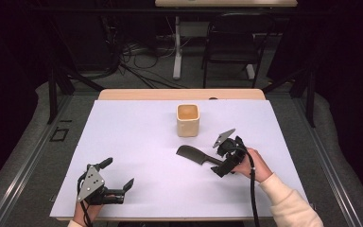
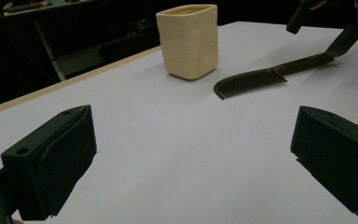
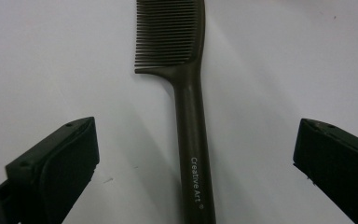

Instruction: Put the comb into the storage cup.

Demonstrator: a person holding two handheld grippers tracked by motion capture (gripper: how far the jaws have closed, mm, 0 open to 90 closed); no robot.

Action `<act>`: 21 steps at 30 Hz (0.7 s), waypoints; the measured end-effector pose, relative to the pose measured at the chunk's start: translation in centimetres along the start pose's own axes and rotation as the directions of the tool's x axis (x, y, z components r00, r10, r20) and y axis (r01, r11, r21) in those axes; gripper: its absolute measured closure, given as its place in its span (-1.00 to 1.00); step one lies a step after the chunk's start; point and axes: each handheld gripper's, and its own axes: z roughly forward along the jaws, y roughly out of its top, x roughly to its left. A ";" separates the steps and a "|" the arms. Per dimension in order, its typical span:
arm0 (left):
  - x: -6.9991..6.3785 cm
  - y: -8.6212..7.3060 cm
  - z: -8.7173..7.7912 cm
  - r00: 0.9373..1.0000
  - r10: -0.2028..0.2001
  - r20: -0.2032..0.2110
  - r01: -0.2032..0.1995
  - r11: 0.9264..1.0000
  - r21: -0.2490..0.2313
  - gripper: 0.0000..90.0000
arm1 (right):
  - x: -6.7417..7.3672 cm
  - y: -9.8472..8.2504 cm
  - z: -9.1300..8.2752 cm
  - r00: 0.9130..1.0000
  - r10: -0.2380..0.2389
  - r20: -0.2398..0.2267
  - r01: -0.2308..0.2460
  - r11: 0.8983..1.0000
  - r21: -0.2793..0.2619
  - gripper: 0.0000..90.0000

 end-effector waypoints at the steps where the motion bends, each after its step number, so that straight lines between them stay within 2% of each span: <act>1: 0.0 0.0 0.0 1.000 0.002 -0.001 -0.002 1.000 0.000 -1.00 | 0.0 0.2 0.1 1.000 -0.007 -0.003 0.007 1.000 0.004 -1.00; 7: 0.0 0.0 0.0 1.000 0.003 -0.001 -0.003 1.000 -0.001 -1.00 | 0.4 1.2 0.7 1.000 -0.031 0.000 0.031 0.999 0.032 -0.98; 12: 0.0 0.0 0.0 1.000 -0.001 -0.001 0.001 1.000 -0.003 -1.00 | 0.6 1.7 1.2 0.999 -0.052 -0.005 0.052 0.997 0.051 -0.82; 14: 0.0 0.0 0.0 1.000 0.000 -0.001 0.000 1.000 -0.003 -1.00 | 0.7 2.0 1.3 0.998 -0.061 0.001 0.061 0.996 0.065 -0.67; 16: 0.0 0.0 0.0 1.000 -0.001 -0.001 0.001 1.000 -0.003 -1.00 | 0.8 2.1 1.4 0.998 -0.068 0.000 0.068 0.995 0.075 -0.62; 21: 0.0 0.0 0.0 1.000 0.000 0.000 0.000 1.000 -0.002 -1.00 | 0.9 2.5 1.6 0.996 -0.091 0.010 0.090 0.991 0.101 -0.20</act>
